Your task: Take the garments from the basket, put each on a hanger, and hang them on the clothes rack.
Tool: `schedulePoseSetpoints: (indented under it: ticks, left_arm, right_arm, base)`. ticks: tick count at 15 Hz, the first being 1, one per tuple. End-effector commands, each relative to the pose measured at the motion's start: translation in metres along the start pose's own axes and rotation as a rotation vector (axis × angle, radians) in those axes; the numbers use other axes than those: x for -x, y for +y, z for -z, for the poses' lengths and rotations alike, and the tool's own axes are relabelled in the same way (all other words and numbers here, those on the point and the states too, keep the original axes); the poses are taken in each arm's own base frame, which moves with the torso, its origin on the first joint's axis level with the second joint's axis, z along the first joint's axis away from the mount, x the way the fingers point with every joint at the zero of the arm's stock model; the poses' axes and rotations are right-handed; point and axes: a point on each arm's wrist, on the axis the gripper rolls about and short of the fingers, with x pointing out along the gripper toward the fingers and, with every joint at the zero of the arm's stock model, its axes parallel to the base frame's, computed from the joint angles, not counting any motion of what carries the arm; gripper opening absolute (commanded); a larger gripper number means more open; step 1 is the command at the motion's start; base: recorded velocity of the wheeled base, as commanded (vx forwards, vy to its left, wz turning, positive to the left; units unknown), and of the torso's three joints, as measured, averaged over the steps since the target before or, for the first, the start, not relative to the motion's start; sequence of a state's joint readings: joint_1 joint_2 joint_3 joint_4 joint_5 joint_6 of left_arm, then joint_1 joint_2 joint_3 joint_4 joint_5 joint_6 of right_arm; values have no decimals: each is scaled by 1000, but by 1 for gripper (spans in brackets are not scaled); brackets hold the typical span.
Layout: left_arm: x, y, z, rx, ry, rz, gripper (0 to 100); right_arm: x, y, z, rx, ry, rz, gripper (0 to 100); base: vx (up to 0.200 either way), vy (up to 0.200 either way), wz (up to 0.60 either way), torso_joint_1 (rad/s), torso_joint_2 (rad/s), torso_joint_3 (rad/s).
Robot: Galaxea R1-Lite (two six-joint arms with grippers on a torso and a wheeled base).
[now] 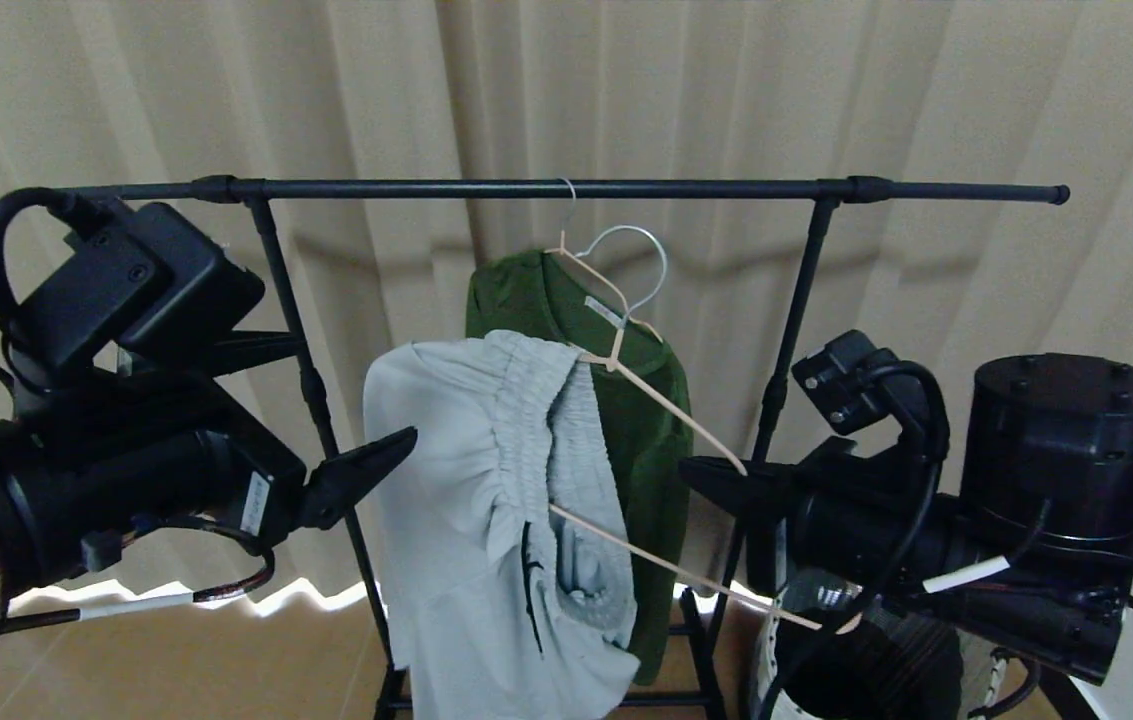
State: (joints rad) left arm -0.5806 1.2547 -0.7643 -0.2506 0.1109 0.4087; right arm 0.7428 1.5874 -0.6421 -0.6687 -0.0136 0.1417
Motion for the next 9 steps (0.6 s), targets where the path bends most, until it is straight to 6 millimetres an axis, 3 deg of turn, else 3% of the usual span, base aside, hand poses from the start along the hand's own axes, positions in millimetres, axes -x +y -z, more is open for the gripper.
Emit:
schedulePoseSetpoints:
  ticks: [1, 5, 6, 9]
  left_arm:
    - [-4, 5, 14, -55, -15, 15, 100]
    - [-21, 2, 12, -142, -65, 28, 100]
    - [-38, 2, 8, -219, -129, 17, 100]
    - [-45, 0, 4, -242, -174, 43, 100]
  right_arm:
    - [19, 0, -3, 3, -24, -64, 0]
    - [20, 1, 0, 57, -9, -113, 0]
    - [18, 1, -1, 68, -13, -117, 0]
    - [5, 2, 4, 86, 19, -116, 0]
  base:
    - [0, 0, 0, 0, 0, 0]
    - [0, 0, 0, 0, 0, 0]
    - [0, 0, 0, 0, 0, 0]
    - [0, 0, 0, 0, 0, 0]
